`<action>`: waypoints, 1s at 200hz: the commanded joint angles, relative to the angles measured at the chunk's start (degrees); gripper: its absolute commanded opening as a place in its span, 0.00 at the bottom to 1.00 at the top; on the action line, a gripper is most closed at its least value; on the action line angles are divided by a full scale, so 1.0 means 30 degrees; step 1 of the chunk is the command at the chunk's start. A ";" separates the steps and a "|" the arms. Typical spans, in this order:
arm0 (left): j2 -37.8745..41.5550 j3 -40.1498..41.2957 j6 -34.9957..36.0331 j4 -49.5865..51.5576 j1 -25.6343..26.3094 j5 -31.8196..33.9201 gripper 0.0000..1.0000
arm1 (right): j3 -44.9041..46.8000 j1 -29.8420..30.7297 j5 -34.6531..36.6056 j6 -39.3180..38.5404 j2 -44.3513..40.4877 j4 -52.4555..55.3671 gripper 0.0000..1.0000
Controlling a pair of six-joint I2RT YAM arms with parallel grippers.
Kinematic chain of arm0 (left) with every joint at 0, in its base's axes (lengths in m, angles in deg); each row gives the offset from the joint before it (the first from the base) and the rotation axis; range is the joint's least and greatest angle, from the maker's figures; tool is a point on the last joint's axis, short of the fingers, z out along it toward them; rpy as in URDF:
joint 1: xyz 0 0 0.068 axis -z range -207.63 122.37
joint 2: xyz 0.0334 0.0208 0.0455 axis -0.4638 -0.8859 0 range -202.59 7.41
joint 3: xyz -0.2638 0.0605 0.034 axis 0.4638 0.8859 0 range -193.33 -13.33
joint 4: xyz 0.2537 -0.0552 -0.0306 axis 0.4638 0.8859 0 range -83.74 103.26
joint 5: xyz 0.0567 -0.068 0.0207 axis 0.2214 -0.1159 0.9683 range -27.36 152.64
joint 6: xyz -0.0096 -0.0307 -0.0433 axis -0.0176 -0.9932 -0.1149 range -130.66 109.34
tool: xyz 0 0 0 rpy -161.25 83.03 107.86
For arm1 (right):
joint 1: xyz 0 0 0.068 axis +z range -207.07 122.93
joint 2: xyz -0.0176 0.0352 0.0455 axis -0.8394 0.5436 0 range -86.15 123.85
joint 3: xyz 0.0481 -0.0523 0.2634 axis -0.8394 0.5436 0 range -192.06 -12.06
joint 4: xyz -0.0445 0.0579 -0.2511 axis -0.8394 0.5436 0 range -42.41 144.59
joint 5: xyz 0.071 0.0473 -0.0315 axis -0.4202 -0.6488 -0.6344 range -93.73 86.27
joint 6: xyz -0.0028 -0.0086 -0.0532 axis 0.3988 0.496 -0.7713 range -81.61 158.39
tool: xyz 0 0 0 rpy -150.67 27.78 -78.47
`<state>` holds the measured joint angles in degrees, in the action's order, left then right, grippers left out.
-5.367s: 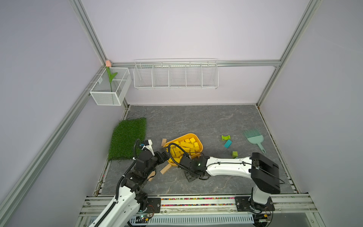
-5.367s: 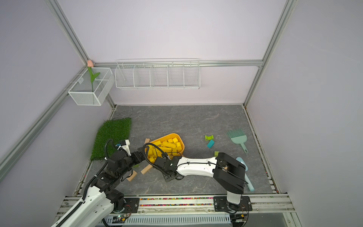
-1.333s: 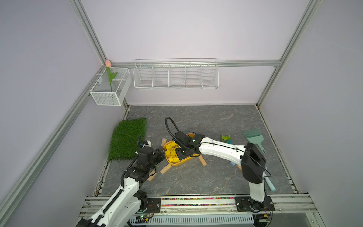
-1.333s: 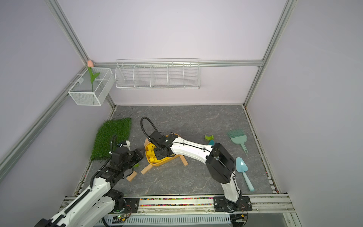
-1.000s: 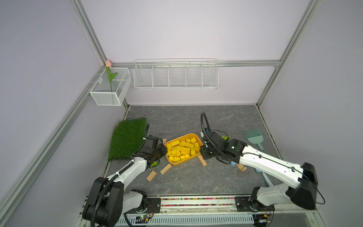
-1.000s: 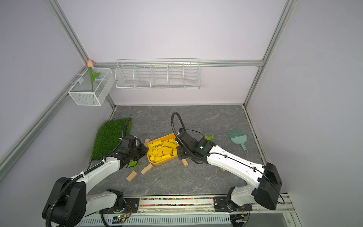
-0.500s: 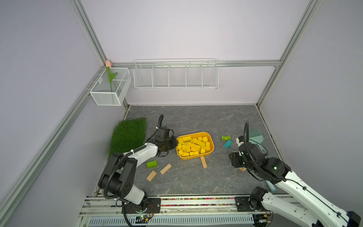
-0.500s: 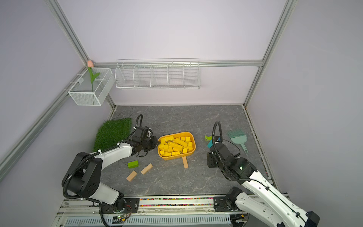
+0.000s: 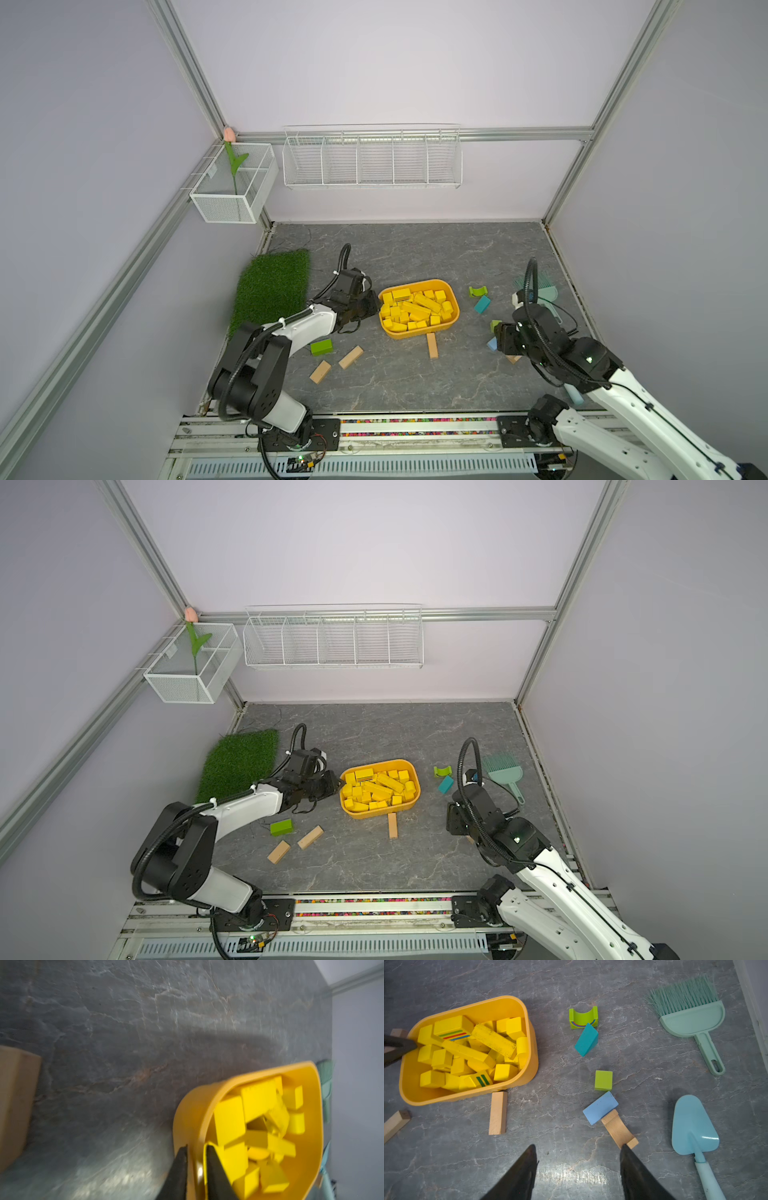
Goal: Pick out the yellow building blocks
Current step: Move the storage box to the center of the board.
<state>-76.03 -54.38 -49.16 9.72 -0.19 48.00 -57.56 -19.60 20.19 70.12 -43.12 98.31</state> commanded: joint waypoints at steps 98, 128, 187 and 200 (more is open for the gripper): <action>1.7902 0.7825 0.1578 -0.1863 -0.0310 1.1573 1.00 | 0.7019 -0.0651 0.8821 -1.3527 -0.2836 -1.6437 0.89; 1.8239 0.8376 0.4377 -0.3753 -0.0327 1.4836 1.00 | 0.9348 -0.1981 0.7231 -1.4051 -0.2248 -2.2134 0.89; 1.5473 0.9670 0.8203 -0.9377 -0.0358 1.7028 1.00 | 1.2146 -0.7637 0.3343 -1.1077 0.0766 -2.7714 0.89; 1.4045 0.9702 0.9514 -1.0846 -0.0345 1.7662 1.00 | 1.1945 -0.8253 0.2872 -1.0717 0.2292 -2.8575 0.89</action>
<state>-29.08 -26.45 -29.80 -12.00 -1.00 95.89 -22.24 -41.59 33.91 34.51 -41.35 23.89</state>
